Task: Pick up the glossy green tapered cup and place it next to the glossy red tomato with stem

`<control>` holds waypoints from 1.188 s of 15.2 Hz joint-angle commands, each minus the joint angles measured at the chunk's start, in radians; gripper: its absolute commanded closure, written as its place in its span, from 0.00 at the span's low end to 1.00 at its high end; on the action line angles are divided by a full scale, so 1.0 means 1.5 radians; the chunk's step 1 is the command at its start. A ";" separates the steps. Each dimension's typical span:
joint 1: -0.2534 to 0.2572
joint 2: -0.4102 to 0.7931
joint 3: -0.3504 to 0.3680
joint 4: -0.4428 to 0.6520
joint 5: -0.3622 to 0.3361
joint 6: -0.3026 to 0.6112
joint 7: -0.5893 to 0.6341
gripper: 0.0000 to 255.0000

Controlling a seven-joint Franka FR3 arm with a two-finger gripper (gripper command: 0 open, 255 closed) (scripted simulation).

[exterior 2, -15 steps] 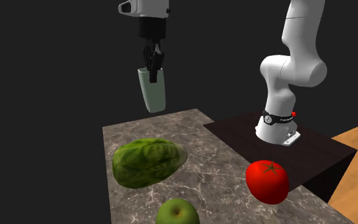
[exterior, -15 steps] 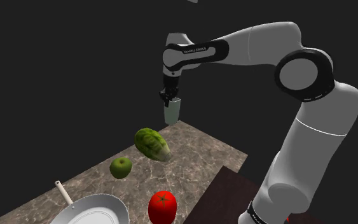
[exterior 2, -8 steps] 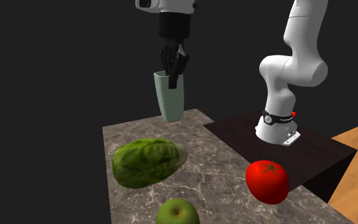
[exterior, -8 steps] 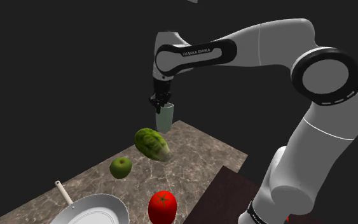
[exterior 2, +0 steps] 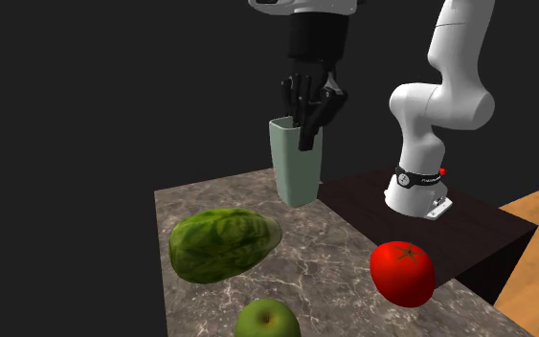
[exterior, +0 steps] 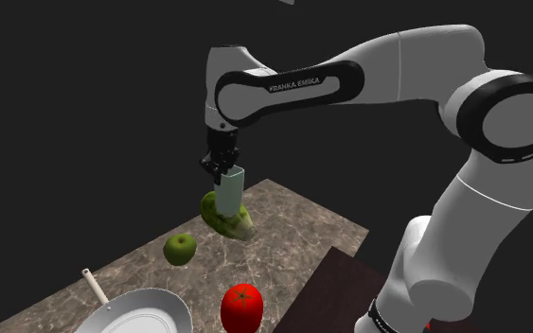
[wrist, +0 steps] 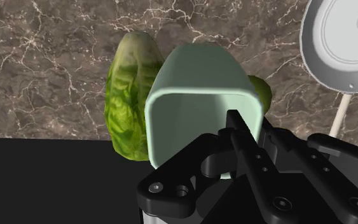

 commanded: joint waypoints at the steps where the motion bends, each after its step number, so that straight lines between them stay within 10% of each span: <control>1: 0.013 -0.002 0.016 0.000 0.000 -0.002 0.031 1.00; 18: 0.072 0.042 0.088 -0.029 -0.012 0.065 0.169 1.00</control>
